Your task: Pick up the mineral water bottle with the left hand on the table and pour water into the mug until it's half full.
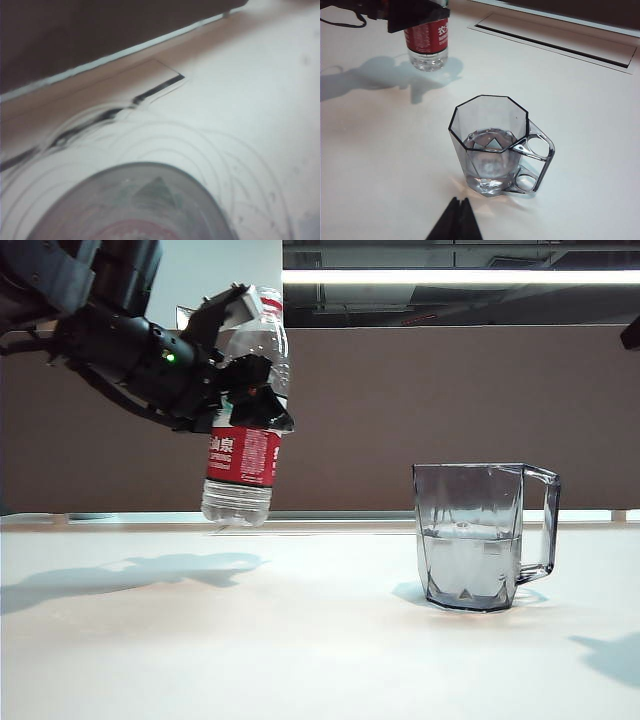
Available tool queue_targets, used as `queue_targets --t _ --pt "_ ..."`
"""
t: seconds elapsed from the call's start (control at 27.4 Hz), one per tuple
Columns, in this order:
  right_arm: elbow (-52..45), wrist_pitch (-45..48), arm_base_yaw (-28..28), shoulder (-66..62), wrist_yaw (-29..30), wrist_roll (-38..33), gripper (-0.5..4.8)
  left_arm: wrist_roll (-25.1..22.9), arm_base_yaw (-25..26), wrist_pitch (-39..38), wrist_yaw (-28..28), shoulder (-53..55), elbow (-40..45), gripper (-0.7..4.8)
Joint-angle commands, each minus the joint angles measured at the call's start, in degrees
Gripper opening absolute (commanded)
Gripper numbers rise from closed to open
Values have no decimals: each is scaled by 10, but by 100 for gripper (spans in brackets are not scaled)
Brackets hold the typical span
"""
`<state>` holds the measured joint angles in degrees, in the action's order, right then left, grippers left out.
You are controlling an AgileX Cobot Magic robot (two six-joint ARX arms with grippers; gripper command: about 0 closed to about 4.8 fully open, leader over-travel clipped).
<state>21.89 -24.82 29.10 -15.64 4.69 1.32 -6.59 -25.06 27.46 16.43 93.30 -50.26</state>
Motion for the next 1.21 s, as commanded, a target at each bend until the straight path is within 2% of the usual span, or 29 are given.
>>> queue_targets --t 0.04,0.44,0.51,0.66,0.73,0.99,1.21 --pt "5 10 0 1 1 0 -5 -2 12 60 5 -32 39 274" --pt "5 10 0 1 2 0 -5 0 48 66 13 -88 120 274" --pt "5 10 0 1 2 0 -5 0 54 72 27 -94 132 274" --pt "5 10 0 1 2 0 -5 3 54 138 83 -94 172 274" --pt "5 10 0 1 2 0 -5 25 54 166 82 -94 193 274" --pt "5 10 0 1 2 0 -5 25 55 185 75 -94 220 274" --pt "5 10 0 1 2 0 -5 26 63 184 15 -94 228 275"
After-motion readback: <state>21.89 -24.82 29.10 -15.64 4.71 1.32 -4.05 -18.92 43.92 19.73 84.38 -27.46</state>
